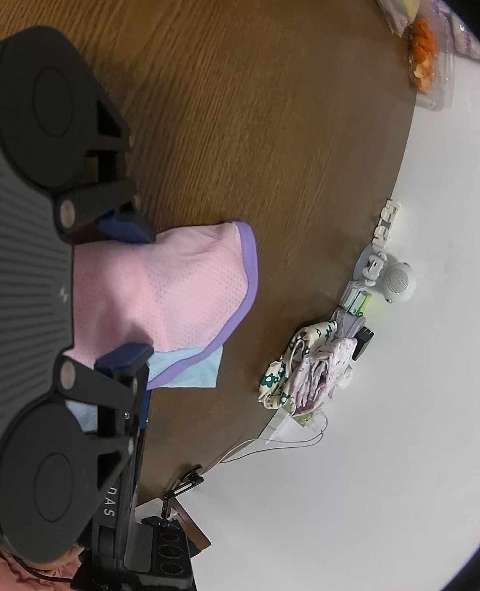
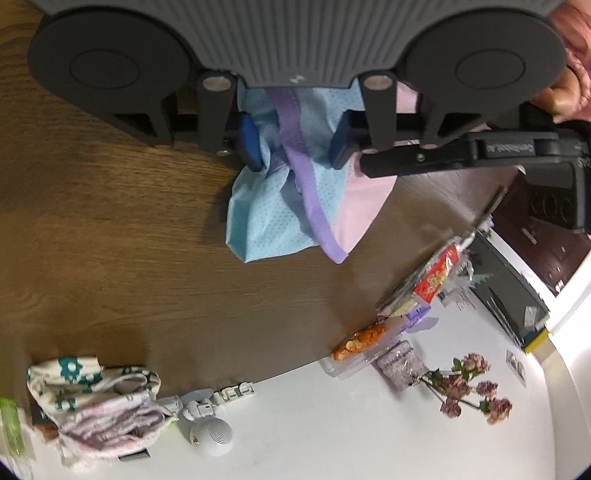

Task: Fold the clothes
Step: 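Lift the bundle with both grippers and carry it toward the clothes stack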

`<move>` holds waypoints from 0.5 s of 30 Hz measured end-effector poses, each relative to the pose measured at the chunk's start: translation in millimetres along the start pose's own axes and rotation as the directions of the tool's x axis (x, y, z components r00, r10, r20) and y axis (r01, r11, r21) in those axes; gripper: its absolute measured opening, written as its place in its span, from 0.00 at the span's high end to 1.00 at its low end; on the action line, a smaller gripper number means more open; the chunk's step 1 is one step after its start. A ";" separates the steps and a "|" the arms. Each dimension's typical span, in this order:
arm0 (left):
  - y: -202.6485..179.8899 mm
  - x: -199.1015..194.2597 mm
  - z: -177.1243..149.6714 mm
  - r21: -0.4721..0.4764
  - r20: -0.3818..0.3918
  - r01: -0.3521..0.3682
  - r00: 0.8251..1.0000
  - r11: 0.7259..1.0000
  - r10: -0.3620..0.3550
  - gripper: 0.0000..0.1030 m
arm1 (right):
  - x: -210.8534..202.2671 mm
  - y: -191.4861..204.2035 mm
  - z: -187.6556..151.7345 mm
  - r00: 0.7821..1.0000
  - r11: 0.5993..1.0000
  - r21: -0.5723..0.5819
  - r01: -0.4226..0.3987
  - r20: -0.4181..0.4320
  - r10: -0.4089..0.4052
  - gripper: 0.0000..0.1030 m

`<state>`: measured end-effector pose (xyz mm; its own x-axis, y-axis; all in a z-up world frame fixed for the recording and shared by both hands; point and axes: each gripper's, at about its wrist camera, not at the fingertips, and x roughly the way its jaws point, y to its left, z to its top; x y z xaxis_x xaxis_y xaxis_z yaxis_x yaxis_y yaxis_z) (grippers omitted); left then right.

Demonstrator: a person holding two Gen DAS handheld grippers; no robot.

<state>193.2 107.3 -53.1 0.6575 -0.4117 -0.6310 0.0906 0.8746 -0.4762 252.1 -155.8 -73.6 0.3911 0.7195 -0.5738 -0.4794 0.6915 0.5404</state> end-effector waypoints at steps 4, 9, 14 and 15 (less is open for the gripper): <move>2.4 -0.8 -0.3 0.000 0.002 -0.002 1.000 1.000 0.002 0.55 | 2.0 -2.4 -0.3 1.000 1.000 0.026 -0.002 0.007 0.002 0.68; 0.3 0.0 -1.1 0.006 0.006 -0.012 1.000 1.000 0.012 0.56 | 4.2 -1.9 -0.6 1.000 0.999 0.042 -0.002 0.002 0.002 0.70; -2.1 3.7 -3.1 0.023 0.006 -0.019 1.000 1.000 0.019 0.70 | 6.7 -1.7 -4.3 1.000 0.998 0.058 -0.017 -0.006 0.017 0.82; -2.2 4.6 -3.8 0.026 0.003 -0.014 1.000 1.000 0.014 0.73 | 7.7 -2.7 -5.3 1.000 0.997 0.067 -0.025 -0.007 0.025 0.83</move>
<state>193.2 102.5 -57.3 0.6607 -0.3991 -0.6358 0.1011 0.8866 -0.4514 252.3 -152.5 -82.7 0.3731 0.7364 -0.5644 -0.4350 0.6761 0.5947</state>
